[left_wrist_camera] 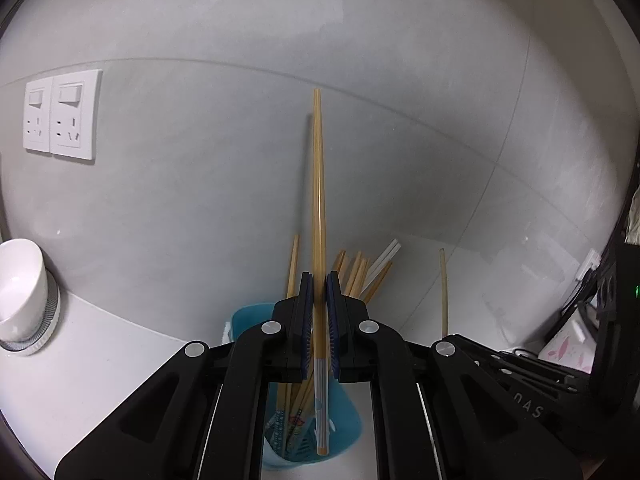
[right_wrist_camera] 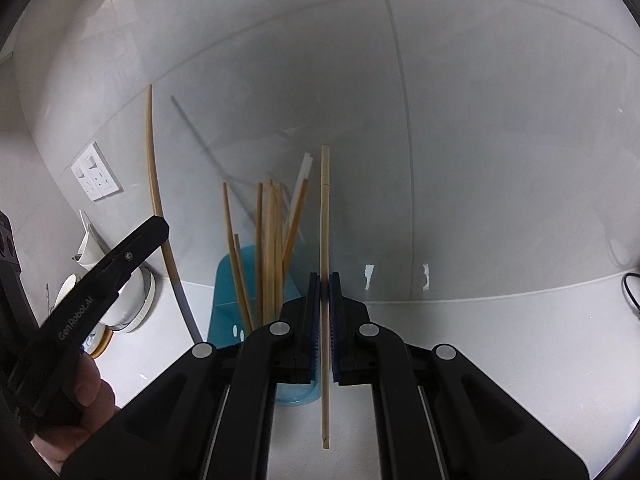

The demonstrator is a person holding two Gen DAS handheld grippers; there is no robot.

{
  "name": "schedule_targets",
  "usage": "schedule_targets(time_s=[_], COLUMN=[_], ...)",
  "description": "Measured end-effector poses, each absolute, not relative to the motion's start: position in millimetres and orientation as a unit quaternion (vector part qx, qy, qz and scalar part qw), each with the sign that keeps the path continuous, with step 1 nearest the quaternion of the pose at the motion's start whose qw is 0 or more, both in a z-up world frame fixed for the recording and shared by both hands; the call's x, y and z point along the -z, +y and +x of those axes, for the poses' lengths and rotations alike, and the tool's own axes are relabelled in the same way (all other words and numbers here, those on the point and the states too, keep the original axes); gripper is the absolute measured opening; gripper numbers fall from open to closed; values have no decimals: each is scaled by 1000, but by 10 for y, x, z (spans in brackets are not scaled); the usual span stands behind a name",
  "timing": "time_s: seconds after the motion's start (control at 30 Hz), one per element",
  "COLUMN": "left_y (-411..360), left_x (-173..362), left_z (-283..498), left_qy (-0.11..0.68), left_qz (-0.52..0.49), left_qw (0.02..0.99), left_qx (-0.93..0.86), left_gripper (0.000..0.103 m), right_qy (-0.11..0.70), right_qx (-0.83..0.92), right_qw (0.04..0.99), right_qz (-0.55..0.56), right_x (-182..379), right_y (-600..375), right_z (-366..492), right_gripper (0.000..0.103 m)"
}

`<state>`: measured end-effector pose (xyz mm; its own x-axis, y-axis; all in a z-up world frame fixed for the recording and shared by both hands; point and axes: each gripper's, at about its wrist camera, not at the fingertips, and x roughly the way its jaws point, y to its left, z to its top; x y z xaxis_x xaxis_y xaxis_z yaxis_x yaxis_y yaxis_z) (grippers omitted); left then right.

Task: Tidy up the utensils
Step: 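Carry both held chopsticks up to the blue holder, then lower the left chopstick into the holder and open while the right lowers its chopstick inside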

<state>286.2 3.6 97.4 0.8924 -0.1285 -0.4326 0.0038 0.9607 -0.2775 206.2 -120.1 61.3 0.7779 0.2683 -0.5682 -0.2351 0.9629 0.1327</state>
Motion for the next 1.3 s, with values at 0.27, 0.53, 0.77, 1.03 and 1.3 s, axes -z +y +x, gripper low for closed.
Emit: schedule_targets(time_s=[0.27, 0.53, 0.77, 1.03, 1.3], left_y=[-47, -153, -227, -125, 86], left_x=[-731, -600, -547, -568, -661], left_z=[2903, 2902, 2913, 2875, 2707], left_qy=[240, 248, 268, 321, 347], left_qz=[-119, -102, -90, -75, -82], left_qw=[963, 963, 959, 944, 934], left_qx=[34, 32, 33, -3, -36], left_gripper=[7, 7, 7, 30, 71], right_qy=[316, 316, 315, 301, 273], right_qx=[-133, -136, -137, -151, -182], right_qw=[939, 939, 939, 941, 944], right_qz=[25, 25, 24, 22, 32], right_x=[-502, -470, -484, -586, -743], right_y=[-1189, -1179, -1198, -1174, -1020], right_z=[2118, 2098, 2058, 2037, 2073], right_gripper=[3, 3, 4, 4, 4])
